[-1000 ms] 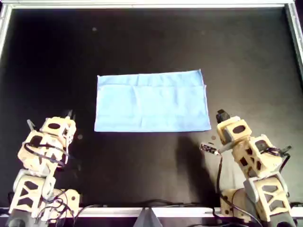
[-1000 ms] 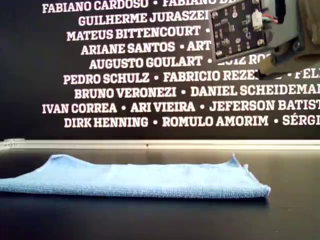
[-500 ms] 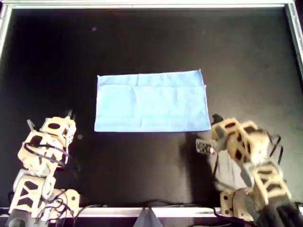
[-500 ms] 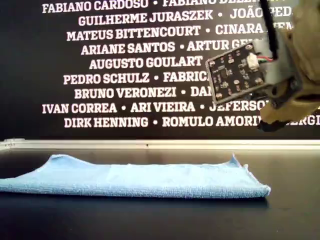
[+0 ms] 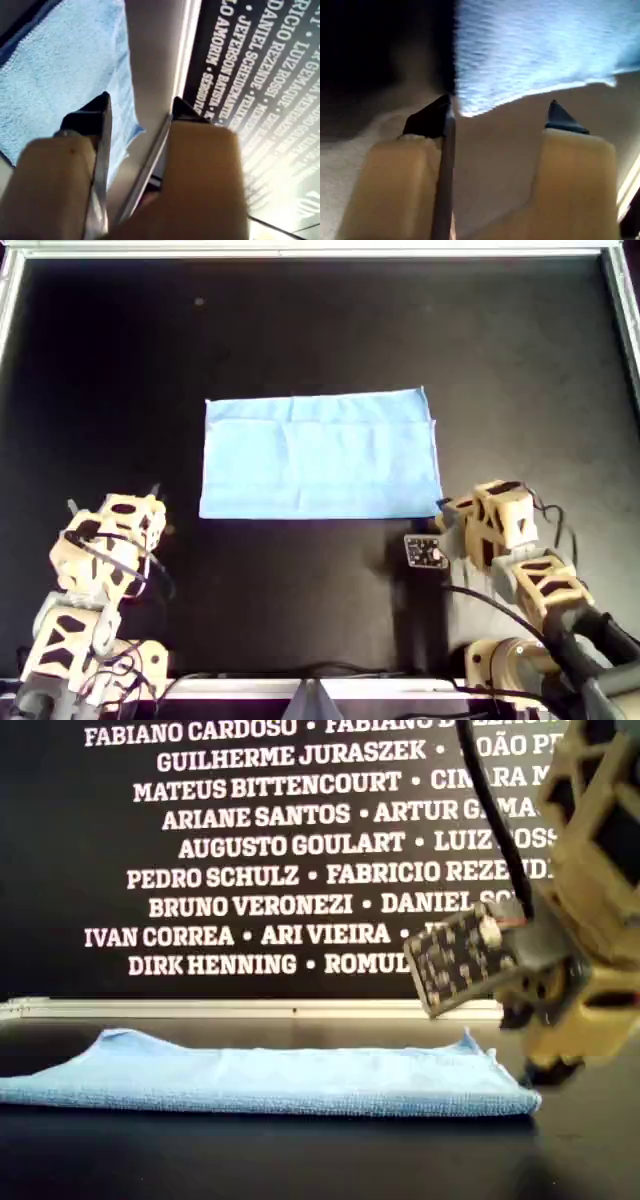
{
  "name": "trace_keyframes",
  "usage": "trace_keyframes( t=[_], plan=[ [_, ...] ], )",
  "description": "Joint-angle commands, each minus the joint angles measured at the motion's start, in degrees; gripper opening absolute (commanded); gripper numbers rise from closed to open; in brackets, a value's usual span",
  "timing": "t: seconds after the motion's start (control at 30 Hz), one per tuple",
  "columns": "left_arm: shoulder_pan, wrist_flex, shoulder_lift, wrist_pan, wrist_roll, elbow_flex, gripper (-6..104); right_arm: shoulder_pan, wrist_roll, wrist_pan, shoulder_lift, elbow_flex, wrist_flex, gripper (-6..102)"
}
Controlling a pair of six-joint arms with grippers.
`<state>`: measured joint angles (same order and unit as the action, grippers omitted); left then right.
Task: Fold a cloth
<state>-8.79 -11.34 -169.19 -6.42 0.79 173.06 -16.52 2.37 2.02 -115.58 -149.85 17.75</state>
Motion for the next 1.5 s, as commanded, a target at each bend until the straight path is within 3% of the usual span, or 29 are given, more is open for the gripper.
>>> trace_keyframes(
  t=[0.0, 0.73, 0.9, 1.1, 1.27, 1.33, 1.47],
  plan=[
    [0.1, 0.4, -0.1, -0.4, -0.3, -0.7, 43, -0.2, 0.18, 0.5, 1.2, 3.7, -0.4, 73],
    [0.1, 0.4, -0.2, -0.6, -0.3, -0.7, 43, -0.4, 0.26, 0.7, 19.5, 18.9, 3.4, 71],
    [0.1, 0.4, -0.1, -0.6, -0.3, -0.7, 43, -0.4, 0.53, 0.7, 19.9, 20.6, 3.4, 55],
    [0.1, 0.4, -0.1, -0.6, -0.1, -0.7, 43, -0.1, 3.6, 0.6, 22.1, 23.5, 3.3, 26],
    [0.1, 0.4, -0.1, -0.6, -0.2, -0.7, 43, 0.3, 4.39, 0.6, 23.7, 24.7, 2.6, 2],
    [0.1, 0.4, -0.1, -0.6, -0.2, -0.7, 43, 0.4, 4.39, 0.6, 23.7, 24.7, 2.6, -3],
    [0.1, 0.4, -0.1, -0.6, -0.2, -0.7, 43, 0.7, 4.39, 0.4, 22.1, 23.4, 2.6, -1]
  ],
)
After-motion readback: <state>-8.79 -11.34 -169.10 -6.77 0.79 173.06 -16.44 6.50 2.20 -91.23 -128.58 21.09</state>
